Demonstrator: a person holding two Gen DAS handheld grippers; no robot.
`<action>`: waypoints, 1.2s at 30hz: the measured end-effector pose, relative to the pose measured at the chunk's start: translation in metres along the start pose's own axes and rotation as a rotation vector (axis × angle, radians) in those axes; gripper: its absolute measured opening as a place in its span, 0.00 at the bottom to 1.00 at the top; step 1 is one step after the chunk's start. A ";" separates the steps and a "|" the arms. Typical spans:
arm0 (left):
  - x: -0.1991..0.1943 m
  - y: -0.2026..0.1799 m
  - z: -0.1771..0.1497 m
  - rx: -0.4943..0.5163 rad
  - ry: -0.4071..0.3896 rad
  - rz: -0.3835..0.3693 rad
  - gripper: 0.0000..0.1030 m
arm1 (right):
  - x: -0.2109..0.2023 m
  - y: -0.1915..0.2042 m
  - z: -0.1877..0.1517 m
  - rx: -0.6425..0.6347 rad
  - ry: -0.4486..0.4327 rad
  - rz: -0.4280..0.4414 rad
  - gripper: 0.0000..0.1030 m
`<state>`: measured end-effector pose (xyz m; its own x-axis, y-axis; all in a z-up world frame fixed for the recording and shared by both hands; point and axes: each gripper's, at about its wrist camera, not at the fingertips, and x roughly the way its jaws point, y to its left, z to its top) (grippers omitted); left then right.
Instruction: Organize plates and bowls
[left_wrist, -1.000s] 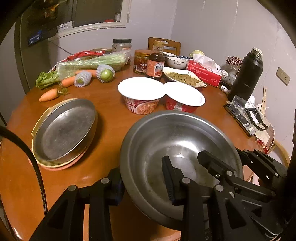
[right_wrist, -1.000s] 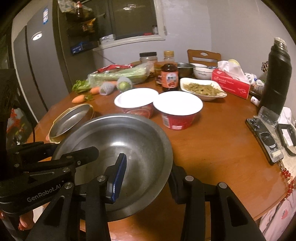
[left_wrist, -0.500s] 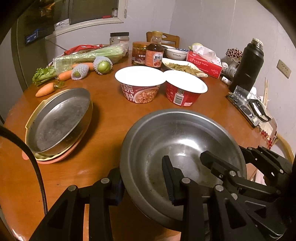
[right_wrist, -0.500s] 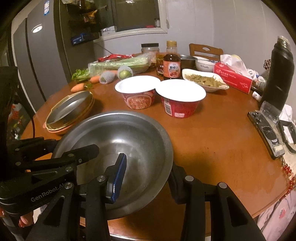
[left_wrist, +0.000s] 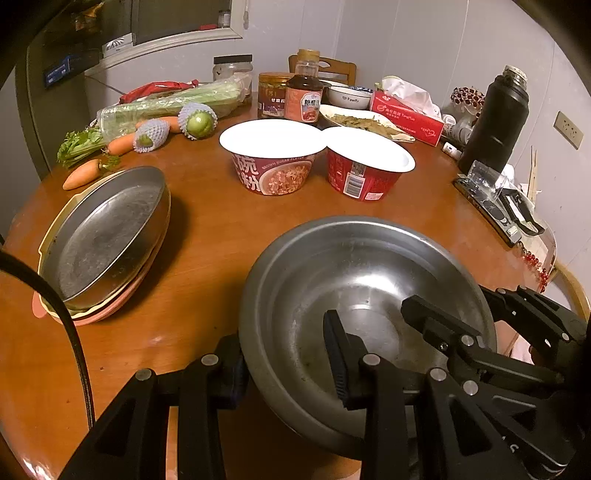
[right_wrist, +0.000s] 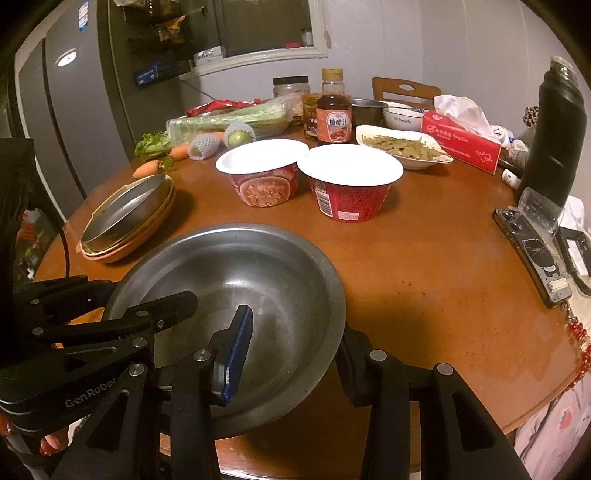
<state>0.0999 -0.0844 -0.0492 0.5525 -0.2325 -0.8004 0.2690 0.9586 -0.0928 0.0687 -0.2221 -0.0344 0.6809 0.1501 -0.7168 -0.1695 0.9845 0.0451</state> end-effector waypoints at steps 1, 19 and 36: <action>0.001 0.000 0.000 0.000 0.001 0.001 0.35 | 0.000 0.000 0.000 0.000 0.000 -0.001 0.43; 0.007 -0.001 -0.002 0.007 0.005 0.012 0.36 | 0.010 -0.004 -0.003 0.016 0.022 0.016 0.44; -0.006 0.004 -0.001 -0.006 -0.034 0.021 0.39 | 0.004 -0.015 -0.004 0.048 0.003 0.065 0.46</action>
<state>0.0968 -0.0792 -0.0448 0.5847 -0.2177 -0.7815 0.2526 0.9643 -0.0796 0.0711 -0.2366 -0.0410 0.6673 0.2139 -0.7134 -0.1794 0.9758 0.1249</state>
